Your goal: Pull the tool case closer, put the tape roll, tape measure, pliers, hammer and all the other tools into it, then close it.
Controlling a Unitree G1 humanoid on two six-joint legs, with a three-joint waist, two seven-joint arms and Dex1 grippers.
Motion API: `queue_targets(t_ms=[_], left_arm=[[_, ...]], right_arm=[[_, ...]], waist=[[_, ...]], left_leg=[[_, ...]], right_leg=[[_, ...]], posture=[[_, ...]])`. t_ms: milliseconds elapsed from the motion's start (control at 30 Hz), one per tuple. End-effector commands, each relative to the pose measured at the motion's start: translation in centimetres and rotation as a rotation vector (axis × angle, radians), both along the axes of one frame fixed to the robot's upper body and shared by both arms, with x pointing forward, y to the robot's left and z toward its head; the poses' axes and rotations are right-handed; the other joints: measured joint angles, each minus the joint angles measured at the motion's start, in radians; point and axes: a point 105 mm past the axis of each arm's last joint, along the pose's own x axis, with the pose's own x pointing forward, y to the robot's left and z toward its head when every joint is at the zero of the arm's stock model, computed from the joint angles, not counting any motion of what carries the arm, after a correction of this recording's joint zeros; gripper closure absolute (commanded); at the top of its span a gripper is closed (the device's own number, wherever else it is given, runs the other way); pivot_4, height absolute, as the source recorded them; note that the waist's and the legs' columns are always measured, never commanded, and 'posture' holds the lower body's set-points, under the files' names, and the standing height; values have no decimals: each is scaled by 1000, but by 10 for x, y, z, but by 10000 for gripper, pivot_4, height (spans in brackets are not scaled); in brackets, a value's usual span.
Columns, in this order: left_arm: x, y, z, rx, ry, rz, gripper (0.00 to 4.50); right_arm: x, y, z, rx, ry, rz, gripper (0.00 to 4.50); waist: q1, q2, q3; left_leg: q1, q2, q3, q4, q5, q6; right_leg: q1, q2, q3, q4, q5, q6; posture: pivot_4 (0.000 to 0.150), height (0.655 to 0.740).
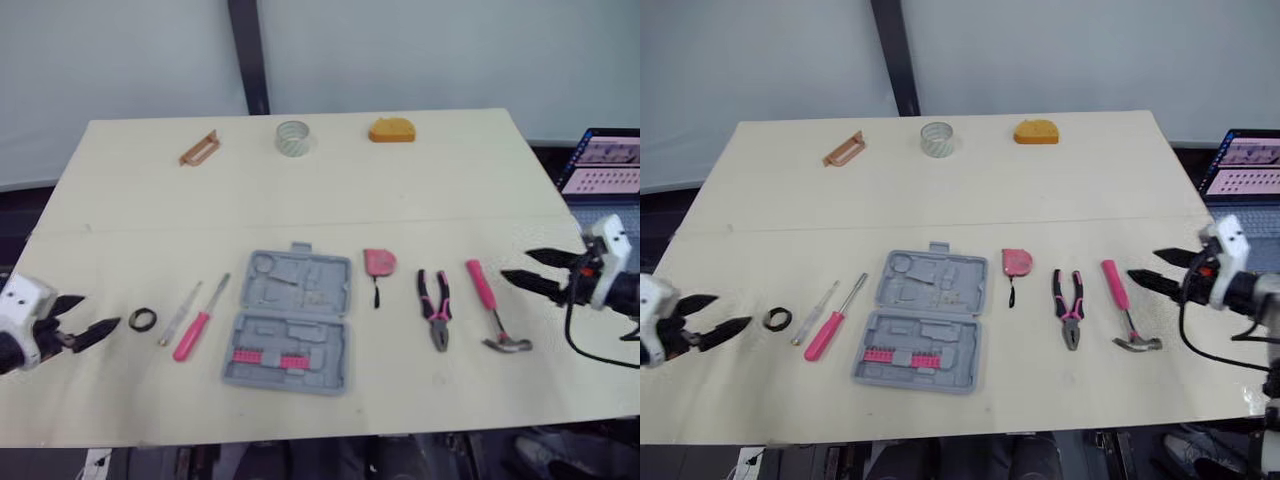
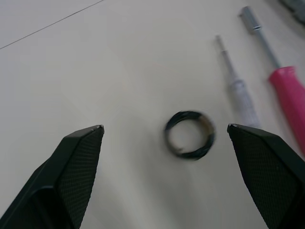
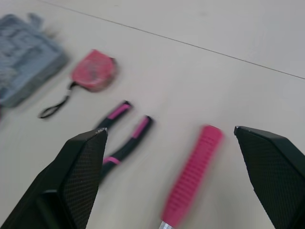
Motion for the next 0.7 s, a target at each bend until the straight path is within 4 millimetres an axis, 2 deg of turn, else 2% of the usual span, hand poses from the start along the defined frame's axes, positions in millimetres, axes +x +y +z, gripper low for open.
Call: queue_targets(t_ms=[33, 133, 200, 233, 300, 467, 533, 700], left_arm=[[9, -38, 6, 2, -16, -117, 398], [18, -68, 6, 18, -19, -205, 398], [26, -80, 8, 31, -27, -241, 0], [30, -85, 9, 36, -32, -254, 2617], [36, -96, 10, 48, -38, -290, 8970], [41, -114, 1, 70, -2, -353, 34514], [42, -120, -8, 96, 24, -379, 44408], [45, -129, -21, 118, 57, -415, 44408]], right_arm=[[-5, 46, 6, 42, -21, 111, 0], [-10, 87, -2, 22, -18, 199, 0], [-15, 106, -7, 5, -11, 249, 5365], [-17, 113, -9, 0, -7, 259, 8481], [-20, 128, -17, -23, 3, 281, 18289], [-23, 151, -37, -71, 29, 302, 44744], [-22, 159, -46, -101, 35, 299, 45000], [-18, 171, -60, -165, 47, 302, 45000]], waist=[[-1, 0, 0], [-1, 0, 0], [1, 0, 0], [2, 0, 0], [1, 0, 0], [-2, 0, 0], [-2, 0, 0], [-1, -1, 0]], left_leg=[[0, 0, 0, 0, 0, 0], [0, 0, 0, 1, 0, 0], [0, 0, 0, 1, 0, 0], [0, 0, 0, 1, 0, 0], [0, 0, 0, 1, 0, 0], [0, 0, 0, 1, 0, 0], [0, 0, 0, 1, 0, 0], [0, 0, 0, 1, 0, 0]], right_leg=[[0, 0, 0, 0, 0, 0], [0, 0, 0, 0, 0, 0], [0, 0, 0, 1, 0, 0], [0, 0, 0, 1, 0, 0], [0, 0, 0, 1, 0, 0], [0, 0, 0, 1, 0, 0], [-1, 0, 0, 1, 0, 0], [-1, 0, 0, 1, 0, 0]], posture=[[1500, 7400], [1500, 7400], [1500, 7400], [1500, 7400], [1500, 7400], [1500, 7400], [1500, 7400], [1500, 7400]])
